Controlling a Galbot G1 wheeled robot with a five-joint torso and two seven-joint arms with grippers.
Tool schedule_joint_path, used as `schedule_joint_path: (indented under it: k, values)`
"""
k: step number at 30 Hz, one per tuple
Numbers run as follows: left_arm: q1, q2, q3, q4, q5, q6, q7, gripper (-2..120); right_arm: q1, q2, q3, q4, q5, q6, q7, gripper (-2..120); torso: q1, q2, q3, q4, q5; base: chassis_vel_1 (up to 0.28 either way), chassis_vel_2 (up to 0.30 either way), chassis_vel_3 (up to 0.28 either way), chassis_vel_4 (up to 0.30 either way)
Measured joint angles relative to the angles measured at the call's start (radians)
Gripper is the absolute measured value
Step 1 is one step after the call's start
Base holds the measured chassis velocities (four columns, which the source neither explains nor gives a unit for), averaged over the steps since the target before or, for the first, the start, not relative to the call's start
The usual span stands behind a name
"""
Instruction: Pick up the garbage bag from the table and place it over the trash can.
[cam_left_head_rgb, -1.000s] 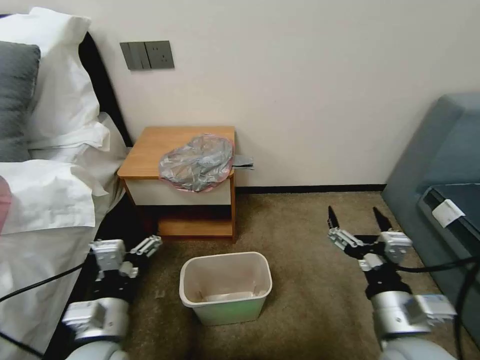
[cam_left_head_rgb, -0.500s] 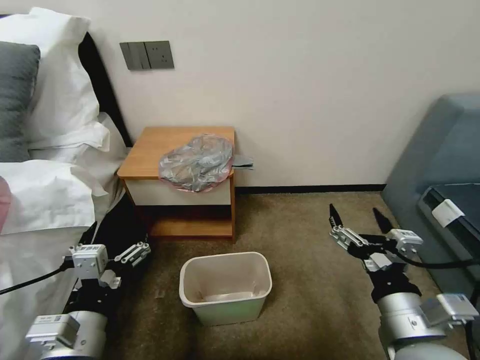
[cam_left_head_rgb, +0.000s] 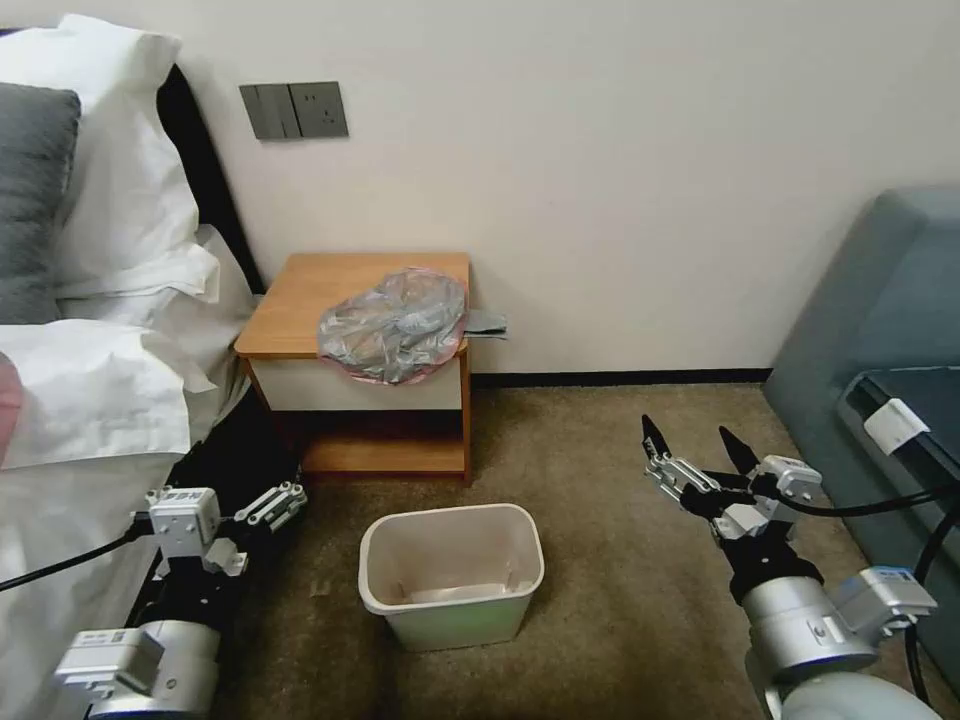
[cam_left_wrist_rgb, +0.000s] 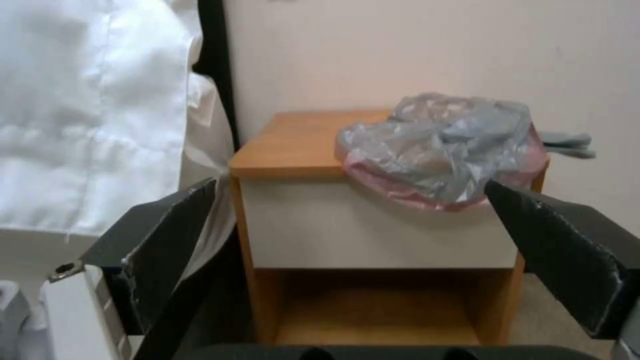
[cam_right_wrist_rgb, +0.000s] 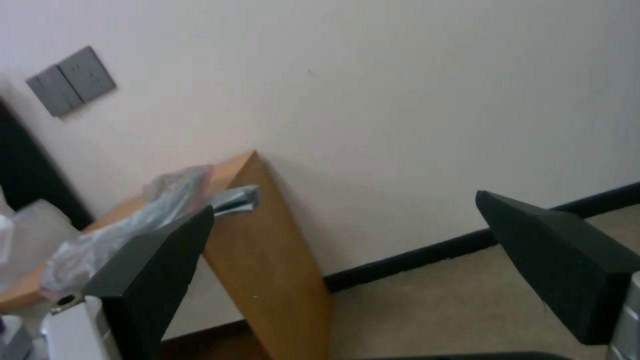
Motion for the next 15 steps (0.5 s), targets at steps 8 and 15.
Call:
schedule_joint_path:
  k: [8, 15]
  values:
    - [0.033, -0.007, -0.009, 0.001, -0.002, -0.01, -0.003, 100, 0.085, -0.028, -0.016, -0.046, 0.189, -0.02, 0.033, 100, 0.0, 0.0, 0.0, 0.0, 0.0001, 0.0, 0.0, 0.0, 0.0]
    - [0.037, 0.0, -0.012, 0.002, -0.008, -0.022, -0.004, 100, 0.184, -0.053, -0.043, -0.113, 0.33, -0.034, 0.057, 100, 0.0, 0.0, 0.0, 0.0, 0.0, 0.0, 0.0, 0.0, 0.0]
